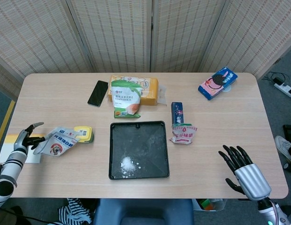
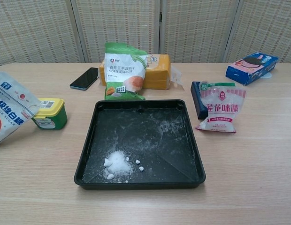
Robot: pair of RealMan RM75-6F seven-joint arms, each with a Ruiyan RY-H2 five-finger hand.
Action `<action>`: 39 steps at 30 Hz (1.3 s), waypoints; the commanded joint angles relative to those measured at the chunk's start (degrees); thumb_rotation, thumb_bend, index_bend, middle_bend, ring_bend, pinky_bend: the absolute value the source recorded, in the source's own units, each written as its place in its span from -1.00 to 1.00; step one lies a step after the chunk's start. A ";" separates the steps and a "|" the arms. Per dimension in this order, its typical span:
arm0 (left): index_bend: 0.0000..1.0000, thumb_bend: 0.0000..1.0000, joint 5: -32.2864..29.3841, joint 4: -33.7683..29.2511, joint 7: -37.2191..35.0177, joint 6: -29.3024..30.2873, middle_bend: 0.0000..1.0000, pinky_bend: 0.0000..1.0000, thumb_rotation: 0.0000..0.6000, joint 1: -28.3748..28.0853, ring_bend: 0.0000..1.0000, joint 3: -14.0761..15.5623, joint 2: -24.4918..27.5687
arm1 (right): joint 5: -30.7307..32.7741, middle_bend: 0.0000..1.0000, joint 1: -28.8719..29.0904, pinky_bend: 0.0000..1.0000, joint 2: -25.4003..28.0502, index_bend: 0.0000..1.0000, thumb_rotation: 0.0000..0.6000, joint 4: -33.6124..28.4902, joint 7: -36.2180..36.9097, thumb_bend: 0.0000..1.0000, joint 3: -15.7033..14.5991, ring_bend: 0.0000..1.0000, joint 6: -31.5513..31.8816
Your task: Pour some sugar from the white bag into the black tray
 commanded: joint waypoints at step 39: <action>-0.73 -0.65 68.13 -4.90 17.28 51.42 -0.93 -0.75 1.00 27.55 -1.00 19.05 7.44 | 6.18 -1.00 -2.17 -1.00 0.28 -1.00 1.00 -0.58 -0.04 -0.42 3.70 -1.00 4.01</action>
